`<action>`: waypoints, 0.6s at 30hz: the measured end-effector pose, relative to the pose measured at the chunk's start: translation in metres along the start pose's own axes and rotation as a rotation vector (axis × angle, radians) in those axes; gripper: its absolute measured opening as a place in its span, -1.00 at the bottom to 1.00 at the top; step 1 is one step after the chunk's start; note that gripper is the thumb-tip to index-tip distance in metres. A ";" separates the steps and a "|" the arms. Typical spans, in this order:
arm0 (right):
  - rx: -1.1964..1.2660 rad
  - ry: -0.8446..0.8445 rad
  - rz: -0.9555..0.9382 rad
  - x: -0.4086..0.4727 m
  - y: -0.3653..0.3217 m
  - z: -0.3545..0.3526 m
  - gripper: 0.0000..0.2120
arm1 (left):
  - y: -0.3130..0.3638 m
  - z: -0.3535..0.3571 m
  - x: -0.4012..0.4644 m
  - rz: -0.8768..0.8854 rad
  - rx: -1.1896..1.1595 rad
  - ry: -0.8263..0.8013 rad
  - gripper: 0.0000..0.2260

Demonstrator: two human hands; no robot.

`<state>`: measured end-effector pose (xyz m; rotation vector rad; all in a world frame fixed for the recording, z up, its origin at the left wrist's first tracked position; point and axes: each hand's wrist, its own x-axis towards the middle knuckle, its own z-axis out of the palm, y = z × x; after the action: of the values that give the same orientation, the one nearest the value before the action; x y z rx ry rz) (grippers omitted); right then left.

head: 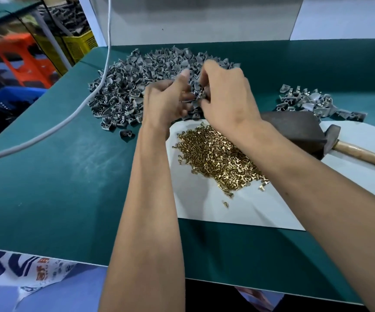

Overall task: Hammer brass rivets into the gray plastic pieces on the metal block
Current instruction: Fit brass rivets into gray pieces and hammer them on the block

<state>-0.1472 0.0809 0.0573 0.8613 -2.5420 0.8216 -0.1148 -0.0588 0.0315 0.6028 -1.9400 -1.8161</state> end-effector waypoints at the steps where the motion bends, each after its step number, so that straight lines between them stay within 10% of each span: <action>1: 0.011 0.034 -0.014 -0.001 -0.001 0.000 -0.75 | 0.001 0.001 -0.002 -0.044 -0.099 -0.129 -0.74; 4: 0.075 0.054 -0.023 -0.001 -0.002 0.000 -0.71 | 0.001 0.001 -0.003 -0.078 -0.235 -0.257 -0.88; 8: 0.102 0.018 -0.049 -0.002 -0.002 0.002 -0.61 | -0.002 -0.011 0.002 -0.192 -0.515 0.012 -0.93; 13: -0.051 -0.527 -0.250 -0.009 -0.017 0.011 -0.86 | -0.005 -0.016 0.011 -0.216 -0.709 0.356 -0.88; 18: -0.132 -0.581 -0.324 -0.019 -0.032 0.027 -0.96 | -0.003 -0.012 0.013 -0.213 -0.786 0.430 -0.94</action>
<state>-0.1155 0.0515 0.0408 1.5991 -2.7594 0.3256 -0.1185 -0.0766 0.0294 0.8367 -0.8092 -2.1417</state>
